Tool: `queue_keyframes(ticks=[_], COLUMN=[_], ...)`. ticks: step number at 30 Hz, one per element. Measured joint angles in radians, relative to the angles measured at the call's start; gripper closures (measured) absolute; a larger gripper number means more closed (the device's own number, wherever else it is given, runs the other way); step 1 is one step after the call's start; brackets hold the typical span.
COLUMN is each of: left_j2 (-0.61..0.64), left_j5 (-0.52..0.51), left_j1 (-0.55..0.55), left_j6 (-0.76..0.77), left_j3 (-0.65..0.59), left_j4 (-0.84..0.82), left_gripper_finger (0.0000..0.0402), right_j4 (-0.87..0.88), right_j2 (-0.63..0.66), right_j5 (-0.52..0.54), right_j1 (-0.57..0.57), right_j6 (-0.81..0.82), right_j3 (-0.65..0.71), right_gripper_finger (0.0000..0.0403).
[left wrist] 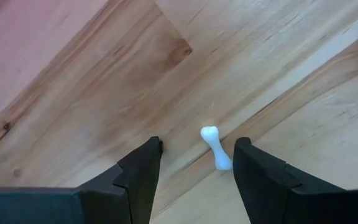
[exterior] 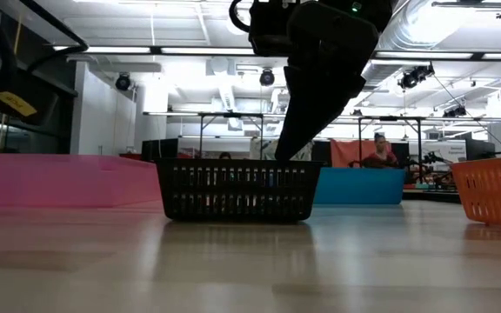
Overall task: Sort Halloween decoration
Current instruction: Put the white bone toy into the blue bin
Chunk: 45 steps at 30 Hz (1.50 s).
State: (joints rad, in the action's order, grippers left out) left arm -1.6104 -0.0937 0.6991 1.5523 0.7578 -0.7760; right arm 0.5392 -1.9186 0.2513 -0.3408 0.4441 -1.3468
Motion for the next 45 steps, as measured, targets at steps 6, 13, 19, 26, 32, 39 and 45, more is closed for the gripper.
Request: queue_keyframes(ticks=[6, 13, 19, 26, 32, 39, 45], left_j2=[0.001, 0.000, 0.000, 0.000, 0.000, 0.000, 0.031], left_j5=[-0.019, -0.023, -0.025, -0.028, -0.028, -0.030, -0.044], left_j1=[0.001, 0.001, 0.001, 0.001, 0.001, 0.001, 0.000], left_j6=[0.009, 0.007, -0.013, -0.038, -0.038, -0.045, -0.100], left_j3=[0.000, 0.000, 0.001, 0.001, 0.001, 0.002, -0.001], left_j4=[0.020, 0.043, 0.072, 0.080, 0.078, 0.075, 0.082], left_gripper_finger=[0.0218, 0.0270, 0.0338, 0.0396, 0.0394, 0.0399, 0.0400], right_j4=[0.000, 0.000, 0.001, 0.002, 0.002, 0.002, 0.002], right_j2=[0.000, 0.000, 0.000, 0.000, 0.000, 0.000, 0.000], right_j5=[0.000, 0.000, 0.000, 0.000, 0.000, 0.000, 0.000], right_j1=[0.000, 0.000, 0.000, 0.000, 0.000, 0.000, 0.000], right_j6=[0.000, 0.000, 0.000, -0.001, -0.001, -0.001, -0.001], right_j3=[0.000, 0.000, 0.000, 0.000, 0.000, 0.000, 0.000], right_gripper_finger=[0.0403, 0.0403, 0.0403, 0.0403, 0.0403, 0.0403, 0.0403])
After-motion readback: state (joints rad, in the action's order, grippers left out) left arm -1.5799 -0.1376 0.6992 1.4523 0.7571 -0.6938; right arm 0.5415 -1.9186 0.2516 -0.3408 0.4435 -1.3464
